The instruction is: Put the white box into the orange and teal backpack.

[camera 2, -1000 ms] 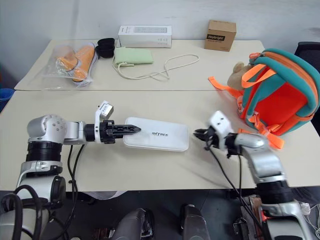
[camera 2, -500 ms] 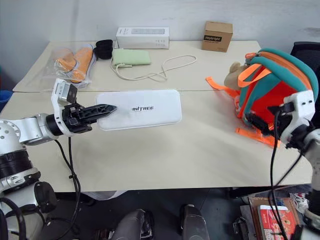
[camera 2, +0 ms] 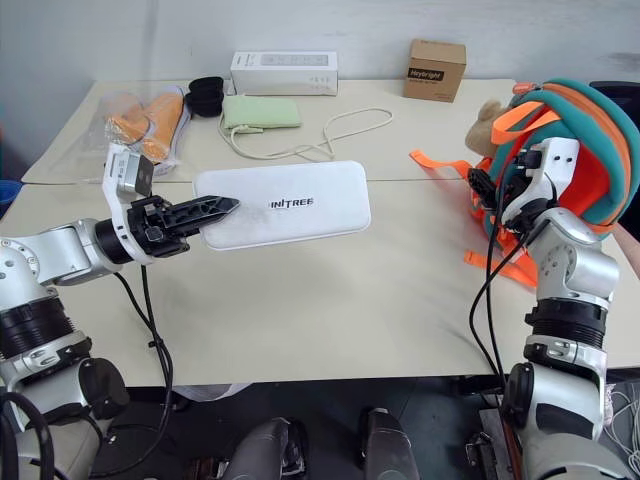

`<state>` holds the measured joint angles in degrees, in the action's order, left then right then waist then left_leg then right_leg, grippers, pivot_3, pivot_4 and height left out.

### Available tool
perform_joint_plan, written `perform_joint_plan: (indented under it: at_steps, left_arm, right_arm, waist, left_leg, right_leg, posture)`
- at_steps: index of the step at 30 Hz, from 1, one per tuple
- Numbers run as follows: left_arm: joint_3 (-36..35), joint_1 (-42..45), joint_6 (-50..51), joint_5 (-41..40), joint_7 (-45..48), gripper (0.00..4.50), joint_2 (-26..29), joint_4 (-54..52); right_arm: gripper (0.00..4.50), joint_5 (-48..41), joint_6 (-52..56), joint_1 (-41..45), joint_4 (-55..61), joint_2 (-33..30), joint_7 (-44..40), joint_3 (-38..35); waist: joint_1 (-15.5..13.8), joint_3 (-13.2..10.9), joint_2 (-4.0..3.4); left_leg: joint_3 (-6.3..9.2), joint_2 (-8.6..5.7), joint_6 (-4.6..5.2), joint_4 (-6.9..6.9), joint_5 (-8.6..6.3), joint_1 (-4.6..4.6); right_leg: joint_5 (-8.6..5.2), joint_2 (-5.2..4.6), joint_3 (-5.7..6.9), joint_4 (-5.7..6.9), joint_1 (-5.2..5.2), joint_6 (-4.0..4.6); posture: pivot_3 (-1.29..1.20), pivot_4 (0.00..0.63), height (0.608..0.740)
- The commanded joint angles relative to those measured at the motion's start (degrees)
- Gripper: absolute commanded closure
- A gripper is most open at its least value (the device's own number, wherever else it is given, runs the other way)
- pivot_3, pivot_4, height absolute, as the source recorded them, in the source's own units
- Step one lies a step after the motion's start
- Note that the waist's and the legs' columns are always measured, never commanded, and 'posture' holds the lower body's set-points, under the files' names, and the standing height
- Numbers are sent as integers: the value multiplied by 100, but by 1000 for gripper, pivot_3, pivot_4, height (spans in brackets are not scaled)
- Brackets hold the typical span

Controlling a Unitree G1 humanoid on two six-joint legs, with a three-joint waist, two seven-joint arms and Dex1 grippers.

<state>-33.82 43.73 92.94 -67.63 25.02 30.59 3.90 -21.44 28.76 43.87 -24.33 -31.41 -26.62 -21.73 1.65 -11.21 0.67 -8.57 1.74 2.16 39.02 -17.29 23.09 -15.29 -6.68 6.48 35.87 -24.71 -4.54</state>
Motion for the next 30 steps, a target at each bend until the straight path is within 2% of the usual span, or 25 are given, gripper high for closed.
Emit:
perform_joint_plan:
  at_steps: [1, 7, 12, 15, 20, 25, 30]
  left_arm:
    - [-153, 60, -184, -202, 1, 3181, 142, -237]
    - [-39, -103, -741, 78, 134, 3181, 459, -304]
    - [65, 97, -1227, 299, 441, 3181, 921, 200]
    - [245, 319, -1547, 380, 821, 3181, 1179, 239]
    - [566, 452, -1949, 398, 1521, 3181, 1438, -5]
    - [932, 352, -2324, 536, 1994, 3181, 1548, -354]
    - [1432, 238, -2995, 1027, 2408, 3181, 1605, -614]
  right_arm:
    - [2357, -108, -172, 64, 134, -94, -268, 29]
    - [4462, -710, 398, -209, 1118, -319, -1569, 392]
    - [4489, -1734, 1590, -386, 2503, -784, -2603, 661]
    - [4489, -2623, 2360, -713, 3543, -1514, -3678, 806]
    - [4489, -3720, 3192, -929, 4165, -2384, -4573, 625]
    - [4489, -4456, 3629, -1029, 4318, -2834, -4806, 423]
    - [4489, -4531, 3624, -1104, 4269, -2999, -4783, 486]
  waist:
    - [1, 0, 0]
    - [13, -1, -2]
    - [4, -3, -5]
    - [-23, -4, -2]
    - [-30, -4, -2]
    - [-28, -6, 2]
    - [-39, -5, 2]
  left_leg:
    - [0, 1, -1, 0, 0, 0]
    - [-2, 5, -8, -5, -1, -1]
    - [-9, 11, -12, -6, -2, 1]
    - [-8, 9, -12, -6, -2, 14]
    - [-15, 3, -5, -6, -8, 19]
    - [-16, 5, -3, -2, -9, 17]
    - [-18, 7, -5, -2, -9, 17]
  right_leg:
    - [0, 1, -1, 0, 0, 0]
    - [0, 7, -8, 1, -7, 0]
    - [-1, 12, -15, 5, -20, 2]
    - [-2, 10, -14, 3, -31, 3]
    - [-2, 5, -14, -1, -36, 3]
    - [-2, -1, -18, -7, -37, 3]
    - [-4, -4, -19, -12, -42, 7]
  posture:
    - [0, 150, 740]
    - [0, 150, 740]
    - [0, 150, 740]
    - [0, 150, 740]
    - [0, 150, 740]
    - [0, 150, 740]
    - [0, 150, 740]
